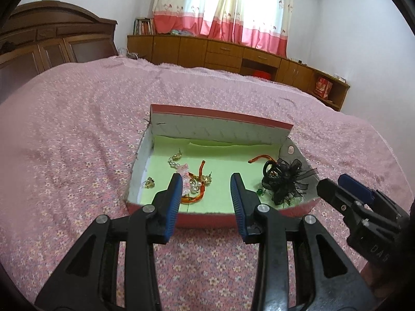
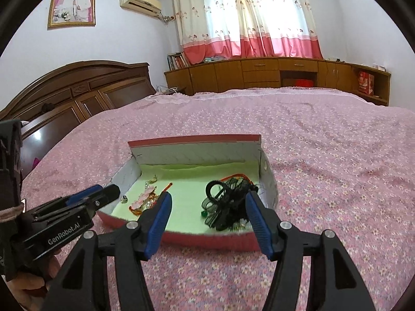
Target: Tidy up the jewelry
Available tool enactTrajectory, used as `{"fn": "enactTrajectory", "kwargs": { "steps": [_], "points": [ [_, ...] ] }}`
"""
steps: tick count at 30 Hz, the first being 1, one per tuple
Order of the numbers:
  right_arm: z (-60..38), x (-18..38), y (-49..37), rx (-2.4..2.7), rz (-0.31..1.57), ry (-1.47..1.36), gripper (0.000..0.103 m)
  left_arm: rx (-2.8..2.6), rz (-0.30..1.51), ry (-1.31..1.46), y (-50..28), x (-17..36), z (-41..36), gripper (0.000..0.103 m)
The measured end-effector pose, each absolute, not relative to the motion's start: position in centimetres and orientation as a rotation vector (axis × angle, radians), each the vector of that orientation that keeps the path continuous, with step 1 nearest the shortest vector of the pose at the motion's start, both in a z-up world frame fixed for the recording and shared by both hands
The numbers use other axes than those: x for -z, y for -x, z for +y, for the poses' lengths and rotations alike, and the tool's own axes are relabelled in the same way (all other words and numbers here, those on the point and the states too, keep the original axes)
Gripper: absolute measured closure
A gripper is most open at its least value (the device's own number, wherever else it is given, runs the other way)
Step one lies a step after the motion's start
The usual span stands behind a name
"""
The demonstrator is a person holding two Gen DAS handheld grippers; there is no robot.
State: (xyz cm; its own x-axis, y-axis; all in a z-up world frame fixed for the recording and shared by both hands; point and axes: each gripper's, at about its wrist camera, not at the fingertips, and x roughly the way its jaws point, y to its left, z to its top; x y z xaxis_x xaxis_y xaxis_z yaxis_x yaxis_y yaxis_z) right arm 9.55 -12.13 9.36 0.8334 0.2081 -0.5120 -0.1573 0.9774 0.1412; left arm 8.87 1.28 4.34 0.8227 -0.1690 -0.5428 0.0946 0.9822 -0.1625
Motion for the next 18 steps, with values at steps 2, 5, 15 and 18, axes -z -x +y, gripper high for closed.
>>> {"fn": "enactTrajectory", "kwargs": {
  "steps": [2, 5, 15, 18],
  "points": [
    [-12.2, -9.1, -8.8, -0.183, 0.546, -0.102, 0.039, 0.135, 0.577, 0.134, -8.3, -4.2, 1.3, 0.073],
    [-12.4, -8.7, -8.0, -0.166, 0.531, -0.111, 0.038, 0.125, 0.564, 0.133, -7.6, -3.9, 1.4, 0.071],
    [-12.2, -7.5, -6.1, -0.134, 0.522, -0.105, 0.036, 0.102, 0.571, 0.102, -6.1, -2.4, 0.6, 0.066],
    [-12.1, -7.2, -5.8, -0.131, 0.523, -0.099, 0.036, 0.103, 0.567, 0.093, -5.7, -2.2, 0.4, 0.066]
  ]
}}
